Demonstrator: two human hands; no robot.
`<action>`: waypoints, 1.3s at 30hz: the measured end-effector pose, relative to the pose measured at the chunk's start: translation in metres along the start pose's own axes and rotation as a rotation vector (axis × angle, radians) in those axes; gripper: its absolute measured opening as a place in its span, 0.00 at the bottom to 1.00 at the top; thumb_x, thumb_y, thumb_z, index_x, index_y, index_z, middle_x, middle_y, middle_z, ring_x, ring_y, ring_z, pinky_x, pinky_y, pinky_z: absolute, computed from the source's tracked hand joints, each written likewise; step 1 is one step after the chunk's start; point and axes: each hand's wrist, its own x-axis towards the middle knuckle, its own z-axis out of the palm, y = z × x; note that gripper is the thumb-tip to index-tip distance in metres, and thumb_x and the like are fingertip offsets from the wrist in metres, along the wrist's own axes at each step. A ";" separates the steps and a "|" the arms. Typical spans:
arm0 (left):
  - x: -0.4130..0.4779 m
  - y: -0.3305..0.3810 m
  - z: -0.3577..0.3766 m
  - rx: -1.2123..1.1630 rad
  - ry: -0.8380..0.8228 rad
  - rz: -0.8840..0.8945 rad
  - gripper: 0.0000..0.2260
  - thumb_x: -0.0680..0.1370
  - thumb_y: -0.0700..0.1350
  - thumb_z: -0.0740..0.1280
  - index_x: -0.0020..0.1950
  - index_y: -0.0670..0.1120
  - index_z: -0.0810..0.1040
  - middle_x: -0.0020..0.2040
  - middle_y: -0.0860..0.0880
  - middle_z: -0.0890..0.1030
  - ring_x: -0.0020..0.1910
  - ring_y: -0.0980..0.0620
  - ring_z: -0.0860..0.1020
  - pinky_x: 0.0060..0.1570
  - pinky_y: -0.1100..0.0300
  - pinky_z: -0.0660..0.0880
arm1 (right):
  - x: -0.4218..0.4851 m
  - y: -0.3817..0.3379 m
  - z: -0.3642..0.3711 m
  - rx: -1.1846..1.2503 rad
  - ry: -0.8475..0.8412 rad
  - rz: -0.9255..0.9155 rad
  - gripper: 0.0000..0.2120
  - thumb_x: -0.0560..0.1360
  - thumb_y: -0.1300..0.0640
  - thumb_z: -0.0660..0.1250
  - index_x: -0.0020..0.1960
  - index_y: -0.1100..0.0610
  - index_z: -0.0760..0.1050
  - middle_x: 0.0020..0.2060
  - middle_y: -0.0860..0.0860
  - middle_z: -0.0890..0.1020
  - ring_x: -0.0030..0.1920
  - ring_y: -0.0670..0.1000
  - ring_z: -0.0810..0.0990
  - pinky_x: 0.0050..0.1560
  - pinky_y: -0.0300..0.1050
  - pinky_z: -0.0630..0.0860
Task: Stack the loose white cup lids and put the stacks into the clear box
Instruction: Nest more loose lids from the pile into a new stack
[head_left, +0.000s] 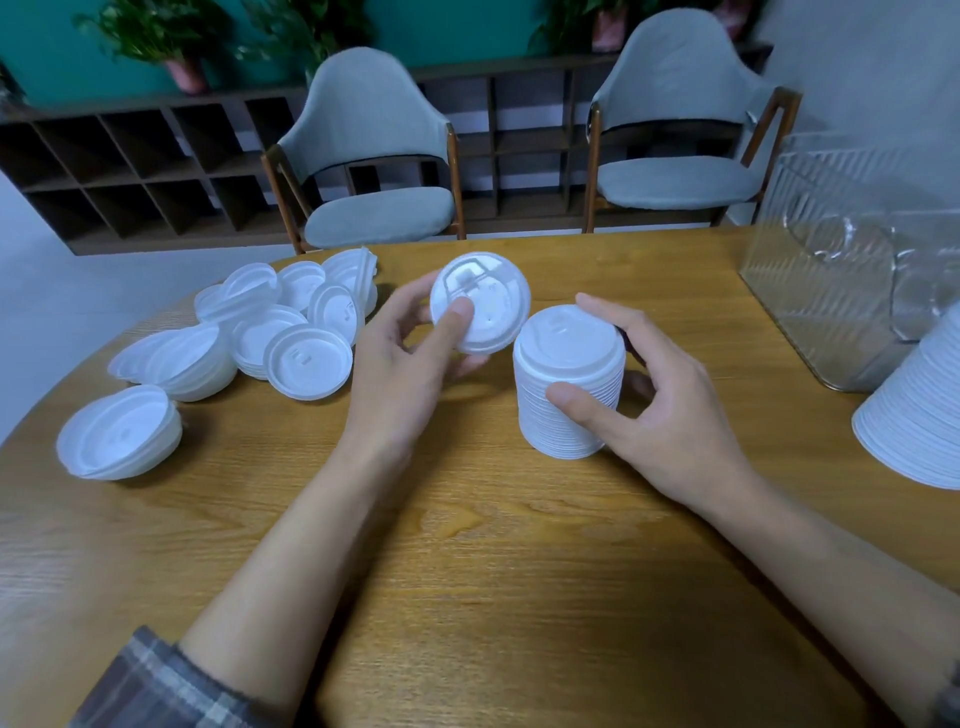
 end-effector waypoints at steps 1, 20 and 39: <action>0.000 0.001 0.000 -0.081 -0.030 -0.052 0.13 0.84 0.44 0.69 0.68 0.44 0.81 0.62 0.39 0.83 0.59 0.46 0.85 0.48 0.58 0.83 | 0.000 0.000 0.001 0.002 -0.001 0.000 0.35 0.72 0.34 0.73 0.76 0.42 0.69 0.69 0.37 0.75 0.72 0.43 0.73 0.68 0.56 0.76; -0.018 -0.003 0.017 0.318 -0.076 0.238 0.06 0.80 0.51 0.74 0.56 0.55 0.88 0.31 0.54 0.68 0.33 0.57 0.67 0.37 0.63 0.67 | -0.001 -0.009 0.007 0.003 -0.099 -0.027 0.40 0.73 0.38 0.74 0.80 0.39 0.62 0.72 0.36 0.73 0.73 0.42 0.72 0.70 0.56 0.75; -0.020 0.002 0.013 0.494 -0.164 0.293 0.19 0.69 0.62 0.81 0.57 0.59 0.84 0.32 0.55 0.71 0.33 0.56 0.69 0.36 0.63 0.67 | -0.002 -0.006 0.009 -0.066 -0.182 -0.012 0.49 0.67 0.39 0.80 0.79 0.35 0.56 0.70 0.37 0.72 0.68 0.38 0.73 0.63 0.33 0.71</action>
